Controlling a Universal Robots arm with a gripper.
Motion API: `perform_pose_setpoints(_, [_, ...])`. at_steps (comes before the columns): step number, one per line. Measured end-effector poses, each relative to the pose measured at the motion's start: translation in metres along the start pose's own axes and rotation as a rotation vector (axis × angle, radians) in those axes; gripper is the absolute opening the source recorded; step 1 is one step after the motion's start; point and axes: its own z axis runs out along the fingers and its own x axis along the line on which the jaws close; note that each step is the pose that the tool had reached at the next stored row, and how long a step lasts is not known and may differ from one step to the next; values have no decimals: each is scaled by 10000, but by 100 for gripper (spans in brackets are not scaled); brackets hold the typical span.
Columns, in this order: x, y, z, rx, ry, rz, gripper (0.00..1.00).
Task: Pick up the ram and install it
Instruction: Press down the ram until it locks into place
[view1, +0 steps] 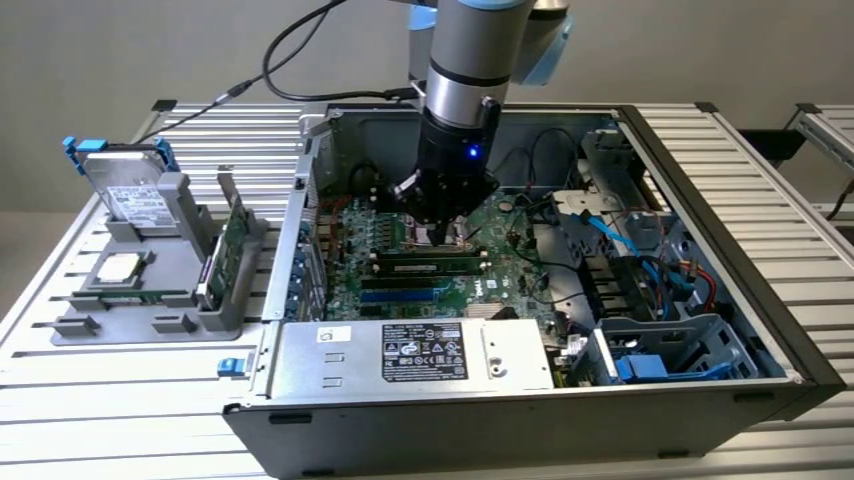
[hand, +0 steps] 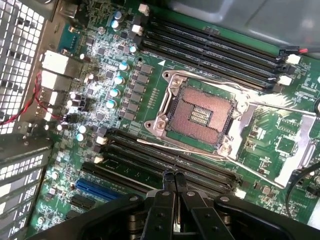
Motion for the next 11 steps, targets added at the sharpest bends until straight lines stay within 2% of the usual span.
perform_pose_setpoints(11, [0,0,3,-32,1,1399,10])
